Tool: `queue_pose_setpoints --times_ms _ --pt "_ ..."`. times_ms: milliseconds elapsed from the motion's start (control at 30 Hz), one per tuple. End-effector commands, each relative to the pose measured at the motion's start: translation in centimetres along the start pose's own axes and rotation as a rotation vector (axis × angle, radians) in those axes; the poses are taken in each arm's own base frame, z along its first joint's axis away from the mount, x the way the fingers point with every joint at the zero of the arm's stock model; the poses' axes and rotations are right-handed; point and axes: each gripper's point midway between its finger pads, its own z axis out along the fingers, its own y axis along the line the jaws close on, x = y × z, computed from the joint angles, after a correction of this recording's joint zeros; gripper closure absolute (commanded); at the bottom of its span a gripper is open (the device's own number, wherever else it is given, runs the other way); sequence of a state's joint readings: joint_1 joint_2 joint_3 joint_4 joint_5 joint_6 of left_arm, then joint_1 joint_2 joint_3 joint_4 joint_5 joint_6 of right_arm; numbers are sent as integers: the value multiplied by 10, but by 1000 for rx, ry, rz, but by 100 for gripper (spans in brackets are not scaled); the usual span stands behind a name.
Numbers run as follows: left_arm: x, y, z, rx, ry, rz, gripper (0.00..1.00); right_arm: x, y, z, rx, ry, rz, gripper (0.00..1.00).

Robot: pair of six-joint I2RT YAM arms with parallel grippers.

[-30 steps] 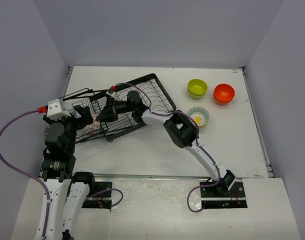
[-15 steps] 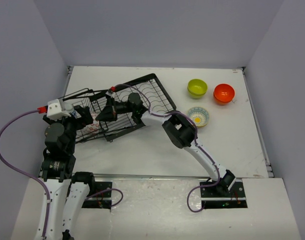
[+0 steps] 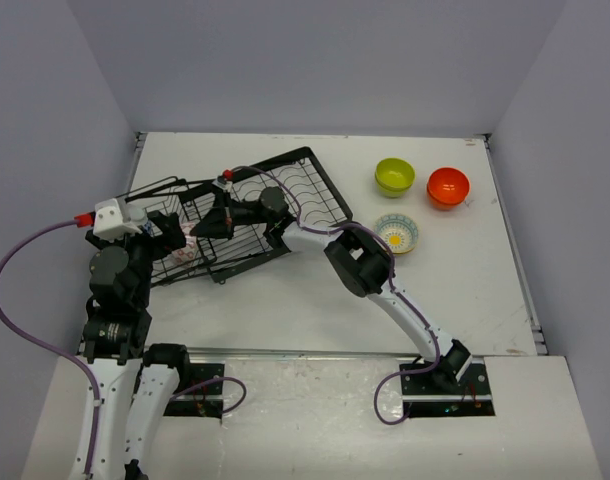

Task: Unload the bowls from the dish rack

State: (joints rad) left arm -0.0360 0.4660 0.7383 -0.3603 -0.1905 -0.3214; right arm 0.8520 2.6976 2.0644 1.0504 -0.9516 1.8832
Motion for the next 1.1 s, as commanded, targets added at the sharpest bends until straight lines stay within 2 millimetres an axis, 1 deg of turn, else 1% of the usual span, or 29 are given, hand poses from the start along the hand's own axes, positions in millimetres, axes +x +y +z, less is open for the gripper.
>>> queue_pose_setpoints --times_ms 0,167,267,433,467,500,533,567,633,667,700,733,767,800,833,867,900,933,967,1000,1067 --pt "-14 -1 -4 2 -42 7 0 13 26 12 -90 21 -55 99" --pt "-14 -1 -4 1 -44 8 0 11 30 13 -106 5 -55 100" --pt "-14 0 -4 -3 -43 7 0 13 37 13 -137 3 -69 100" --pt "-16 4 -6 -31 -50 -15 0 19 66 13 -218 16 -122 100" --pt "-19 6 -6 -46 -57 -21 0 21 72 13 -227 20 -128 100" --pt "-19 8 -8 -55 -57 -28 0 25 83 12 -241 29 -148 100" --pt "-21 10 -9 -73 -61 -32 0 27 89 12 -247 31 -165 100" --pt "-26 11 -11 -80 -71 -42 0 31 102 11 -253 33 -184 100" --pt "-30 16 -15 -109 -79 -50 0 34 113 8 -247 33 -235 100" --pt "-36 16 -19 -115 -92 -65 0 32 108 6 -221 19 -223 100" --pt "-36 17 -23 -123 -86 -71 0 36 129 4 -230 15 -261 100" --pt "-45 16 -28 -125 -104 -98 0 30 123 -2 -196 -12 -266 100" --pt "-46 17 -32 -128 -98 -105 0 28 127 -5 -186 -24 -284 100" --pt "-56 14 -38 -118 -117 -118 0 27 148 -13 -190 -45 -354 100" --pt "-60 14 -42 -118 -127 -129 0 24 152 -17 -171 -62 -358 100" --pt "-60 15 -45 -121 -120 -137 0 22 149 -23 -151 -79 -357 100" --pt "-67 16 -48 -129 -135 -141 0 23 173 -33 -161 -99 -421 100" --pt "-68 17 -49 -135 -138 -137 0 23 170 -40 -146 -114 -417 100" --pt "-68 17 -49 -137 -141 -135 0 24 178 -44 -145 -120 -435 100" --pt "-62 19 -46 -146 -130 -129 0 27 195 -50 -152 -127 -480 100" --pt "-58 18 -43 -136 -130 -127 0 28 198 -54 -134 -131 -481 100"
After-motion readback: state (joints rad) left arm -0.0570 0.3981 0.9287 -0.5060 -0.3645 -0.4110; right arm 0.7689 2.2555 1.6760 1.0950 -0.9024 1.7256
